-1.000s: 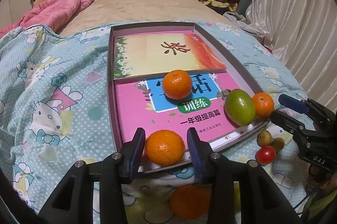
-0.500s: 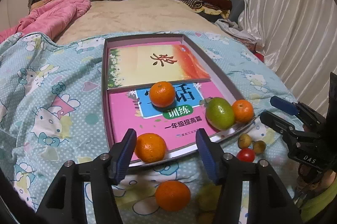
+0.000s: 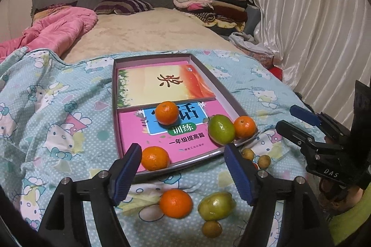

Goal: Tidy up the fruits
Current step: 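Withdraw both open tools back toward the remaining loose fruits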

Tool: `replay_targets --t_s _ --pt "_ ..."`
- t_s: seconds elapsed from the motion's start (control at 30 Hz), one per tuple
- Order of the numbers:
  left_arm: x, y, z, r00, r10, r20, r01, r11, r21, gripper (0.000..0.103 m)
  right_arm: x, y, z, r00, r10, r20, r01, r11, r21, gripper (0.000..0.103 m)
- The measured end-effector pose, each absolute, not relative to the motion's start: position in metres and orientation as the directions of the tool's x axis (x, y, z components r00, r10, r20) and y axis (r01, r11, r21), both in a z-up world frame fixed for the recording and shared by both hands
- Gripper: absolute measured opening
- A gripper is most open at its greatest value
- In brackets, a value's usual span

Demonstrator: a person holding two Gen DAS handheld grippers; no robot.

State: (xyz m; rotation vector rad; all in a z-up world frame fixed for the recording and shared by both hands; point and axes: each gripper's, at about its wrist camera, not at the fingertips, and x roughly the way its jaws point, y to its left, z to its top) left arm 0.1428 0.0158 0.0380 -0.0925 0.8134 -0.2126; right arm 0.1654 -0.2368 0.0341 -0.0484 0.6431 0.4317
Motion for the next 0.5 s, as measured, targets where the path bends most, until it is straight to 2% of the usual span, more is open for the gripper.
replay_targets --t_s 0.5 --pt "0.124 0.018 0.042 0.691 -0.202 -0.694 0.149 0.979 -0.137 0.078 0.154 -0.241 0.037 0.718 0.385 -0.580 -0.398 0.911 0.111 0.074"
